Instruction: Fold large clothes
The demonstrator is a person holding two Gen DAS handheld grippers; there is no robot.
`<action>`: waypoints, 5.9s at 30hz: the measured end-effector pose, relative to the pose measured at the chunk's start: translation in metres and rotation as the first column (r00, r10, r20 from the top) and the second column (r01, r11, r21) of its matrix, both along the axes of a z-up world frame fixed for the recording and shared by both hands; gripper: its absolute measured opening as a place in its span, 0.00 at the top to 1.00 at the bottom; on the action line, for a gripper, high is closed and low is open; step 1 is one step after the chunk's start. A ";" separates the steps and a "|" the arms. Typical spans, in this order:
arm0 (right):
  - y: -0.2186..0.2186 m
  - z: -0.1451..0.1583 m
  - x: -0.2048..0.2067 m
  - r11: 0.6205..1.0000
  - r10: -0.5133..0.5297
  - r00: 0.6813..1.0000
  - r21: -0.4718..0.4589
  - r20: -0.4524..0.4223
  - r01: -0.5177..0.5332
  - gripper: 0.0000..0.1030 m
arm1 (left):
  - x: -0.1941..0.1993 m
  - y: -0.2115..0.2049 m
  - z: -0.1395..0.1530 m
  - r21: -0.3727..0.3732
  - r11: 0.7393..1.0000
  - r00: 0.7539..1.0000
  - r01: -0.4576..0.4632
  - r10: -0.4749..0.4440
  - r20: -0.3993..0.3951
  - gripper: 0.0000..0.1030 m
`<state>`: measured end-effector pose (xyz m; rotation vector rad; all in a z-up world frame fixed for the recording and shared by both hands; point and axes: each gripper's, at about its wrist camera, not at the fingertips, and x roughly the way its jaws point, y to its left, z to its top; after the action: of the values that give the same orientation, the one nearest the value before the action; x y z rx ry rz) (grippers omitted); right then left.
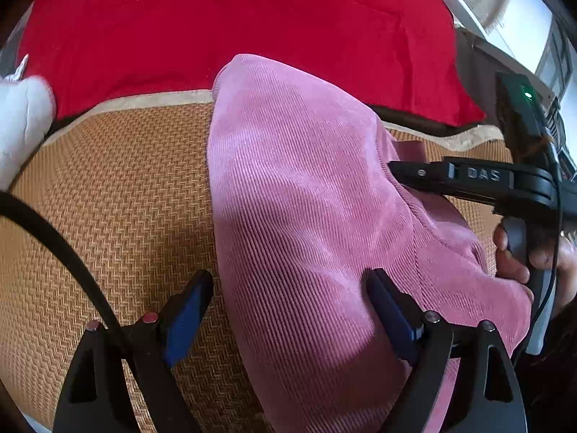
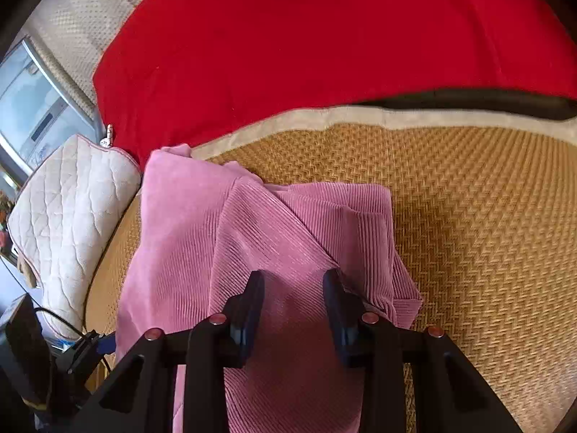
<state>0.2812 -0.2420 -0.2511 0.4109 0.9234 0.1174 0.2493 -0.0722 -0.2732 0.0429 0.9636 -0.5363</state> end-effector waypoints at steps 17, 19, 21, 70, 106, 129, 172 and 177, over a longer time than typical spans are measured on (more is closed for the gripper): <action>0.058 0.021 -0.130 0.972 0.178 0.984 -0.155 0.012 -0.175 0.64 | -0.084 0.015 0.010 0.113 0.991 0.994 -0.067 0.058 0.088 0.13; 0.055 0.006 -0.128 0.981 0.158 0.987 -0.112 -0.014 -0.158 0.64 | -0.077 0.019 0.006 0.084 0.993 0.996 -0.082 0.079 0.045 0.13; 0.050 0.010 -0.130 0.986 0.149 0.989 -0.079 -0.007 -0.150 0.64 | -0.077 0.024 0.015 0.072 0.993 0.995 -0.097 0.095 0.030 0.13; 0.116 0.187 -0.309 0.920 0.024 0.968 -0.384 0.250 0.076 0.33 | -0.253 0.058 0.239 0.069 0.877 0.677 -0.475 0.314 0.666 0.03; 0.113 0.214 -0.316 0.830 -0.058 0.932 -0.501 0.358 0.244 0.33 | -0.265 0.049 0.238 0.062 0.919 0.690 -0.390 0.246 0.681 0.03; 0.112 0.235 -0.336 0.810 -0.080 0.895 -0.495 0.440 0.315 0.33 | -0.279 0.049 0.248 0.047 0.921 0.671 -0.385 0.245 0.700 0.03; 0.118 0.250 -0.354 0.799 -0.074 0.866 -0.491 0.494 0.348 0.33 | -0.284 0.054 0.257 0.052 0.927 0.678 -0.371 0.233 0.698 0.03; 0.122 0.249 -0.353 0.798 -0.065 0.870 -0.498 0.489 0.339 0.33 | -0.283 0.058 0.257 0.050 0.922 0.673 -0.385 0.243 0.698 0.03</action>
<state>-0.0720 -0.1203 -0.0018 -0.0884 0.4054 -0.2640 -0.0338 -0.0144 -0.0166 0.2314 0.2681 -0.0660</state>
